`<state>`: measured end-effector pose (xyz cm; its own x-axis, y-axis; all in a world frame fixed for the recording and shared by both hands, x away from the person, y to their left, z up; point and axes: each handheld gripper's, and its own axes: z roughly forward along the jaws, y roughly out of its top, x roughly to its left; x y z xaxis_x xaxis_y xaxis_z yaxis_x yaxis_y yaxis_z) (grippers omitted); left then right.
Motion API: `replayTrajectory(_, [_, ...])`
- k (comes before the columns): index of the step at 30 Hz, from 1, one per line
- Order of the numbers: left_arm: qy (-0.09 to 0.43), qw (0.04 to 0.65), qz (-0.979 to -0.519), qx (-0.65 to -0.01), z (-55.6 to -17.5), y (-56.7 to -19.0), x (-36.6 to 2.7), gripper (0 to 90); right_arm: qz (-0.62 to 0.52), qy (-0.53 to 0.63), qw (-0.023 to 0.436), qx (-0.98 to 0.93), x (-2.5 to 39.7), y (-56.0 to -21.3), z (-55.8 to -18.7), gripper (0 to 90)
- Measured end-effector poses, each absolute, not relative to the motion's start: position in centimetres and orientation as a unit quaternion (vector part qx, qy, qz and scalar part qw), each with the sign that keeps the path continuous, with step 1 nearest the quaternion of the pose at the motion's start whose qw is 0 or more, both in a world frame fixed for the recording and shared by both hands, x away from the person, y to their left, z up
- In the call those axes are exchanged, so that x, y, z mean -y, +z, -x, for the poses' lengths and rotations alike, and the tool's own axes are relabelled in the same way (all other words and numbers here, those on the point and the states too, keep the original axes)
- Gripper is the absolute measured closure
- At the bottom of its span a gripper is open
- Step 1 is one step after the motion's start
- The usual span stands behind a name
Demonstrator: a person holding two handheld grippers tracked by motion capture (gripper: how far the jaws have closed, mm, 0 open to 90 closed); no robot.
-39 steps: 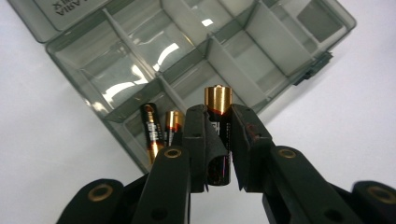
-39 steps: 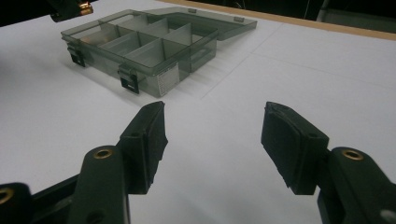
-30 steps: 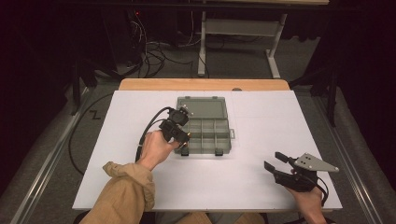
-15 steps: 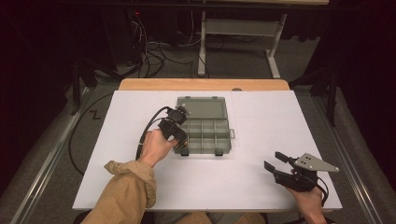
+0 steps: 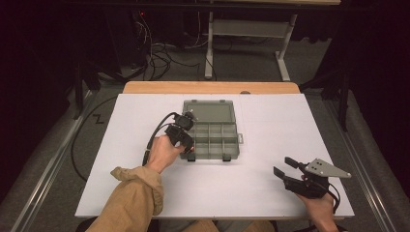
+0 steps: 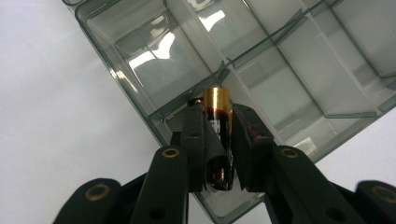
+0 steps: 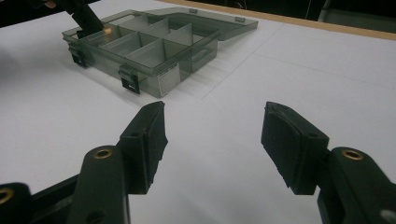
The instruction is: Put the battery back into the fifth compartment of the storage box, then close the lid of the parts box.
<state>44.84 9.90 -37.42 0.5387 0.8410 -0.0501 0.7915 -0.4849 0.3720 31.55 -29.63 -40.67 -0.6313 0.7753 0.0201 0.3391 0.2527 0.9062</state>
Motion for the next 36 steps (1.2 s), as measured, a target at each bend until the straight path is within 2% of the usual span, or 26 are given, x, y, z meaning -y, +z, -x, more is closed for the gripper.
replayTrajectory(5, [0.07,0.184,-0.859,-0.473,-44.6,-37.1,-10.0,71.5,-0.369,0.489,0.223,-0.759,29.7,-40.7,-31.5,41.8])
replayTrajectory(9, [0.068,0.205,-0.857,-0.468,-44.2,-36.6,-10.2,66.7,-0.371,0.488,0.224,-0.757,29.7,-40.7,-31.5,41.8])
replayTrajectory(23, [0.079,0.218,-0.855,-0.463,-43.9,-36.2,-10.6,50.2,-0.372,0.487,0.22,-0.759,29.7,-40.8,-31.7,41.7])
replayTrajectory(36, [0.09,0.238,-0.844,-0.472,-43.7,-35.4,-11.7,46.3,-0.373,0.489,0.223,-0.756,29.7,-40.7,-31.6,41.5])
